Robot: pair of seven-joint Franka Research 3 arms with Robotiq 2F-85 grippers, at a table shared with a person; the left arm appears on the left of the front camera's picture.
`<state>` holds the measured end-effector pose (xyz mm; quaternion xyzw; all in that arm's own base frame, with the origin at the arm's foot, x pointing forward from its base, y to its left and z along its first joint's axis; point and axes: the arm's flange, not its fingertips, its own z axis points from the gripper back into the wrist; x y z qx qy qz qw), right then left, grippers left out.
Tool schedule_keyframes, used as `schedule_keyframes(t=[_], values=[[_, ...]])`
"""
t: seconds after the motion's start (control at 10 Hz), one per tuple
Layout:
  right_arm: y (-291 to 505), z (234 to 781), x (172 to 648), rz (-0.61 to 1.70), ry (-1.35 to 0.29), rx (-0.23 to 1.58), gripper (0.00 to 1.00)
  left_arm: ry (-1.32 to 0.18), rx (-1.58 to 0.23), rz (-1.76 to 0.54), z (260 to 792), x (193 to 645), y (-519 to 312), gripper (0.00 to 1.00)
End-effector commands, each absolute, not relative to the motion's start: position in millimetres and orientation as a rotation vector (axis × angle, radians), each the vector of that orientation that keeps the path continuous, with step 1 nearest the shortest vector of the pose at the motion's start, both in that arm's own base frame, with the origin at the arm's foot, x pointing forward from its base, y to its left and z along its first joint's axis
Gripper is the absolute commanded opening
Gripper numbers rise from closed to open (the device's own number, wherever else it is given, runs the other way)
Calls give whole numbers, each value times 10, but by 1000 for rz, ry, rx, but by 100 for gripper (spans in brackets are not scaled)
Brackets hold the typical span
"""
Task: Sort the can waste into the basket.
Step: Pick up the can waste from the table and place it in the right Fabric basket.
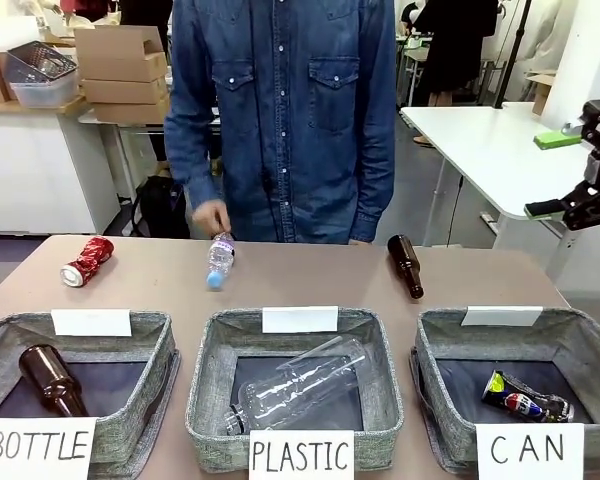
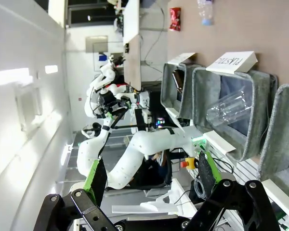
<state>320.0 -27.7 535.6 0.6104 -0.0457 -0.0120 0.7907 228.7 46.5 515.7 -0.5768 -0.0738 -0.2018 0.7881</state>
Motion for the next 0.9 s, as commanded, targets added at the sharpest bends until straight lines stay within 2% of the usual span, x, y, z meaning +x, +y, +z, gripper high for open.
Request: schedule_keyframes(t=[0.0, 0.1, 0.2, 0.3, 0.4, 0.5, 0.6, 0.7, 0.8], values=[[-294, 5352, 3202, -3, -103, 1309, 100, -159, -1243, -435, 5157, 2287, 465, 100], [-294, 5352, 3202, -3, -103, 1309, 100, -159, -767, -312, 5188, 2666, 399, 100], [-294, 5352, 3202, -3, -103, 1309, 100, -76, -457, -304, 5128, 3019, 284, 100], [-294, 5352, 3202, -3, -103, 1309, 100, -82, -191, -220, 5072, 3260, 266, 100], [-294, 5352, 3202, -3, -103, 1309, 100, -76, -71, -193, 5054, 3427, 287, 100], [-294, 5352, 3202, -3, -103, 1309, 100, -101, -27, -175, 5109, 3517, 317, 100], [-294, 5352, 3202, -3, -103, 1309, 100, -234, -33, -41, 5273, 3531, 394, 100], [-294, 5352, 3202, -3, -103, 1309, 100, -221, -392, -356, 5121, 3479, 223, 100], [-294, 5352, 3202, -3, -103, 1309, 100, -221, -392, -356, 5121, 3479, 223, 100]])
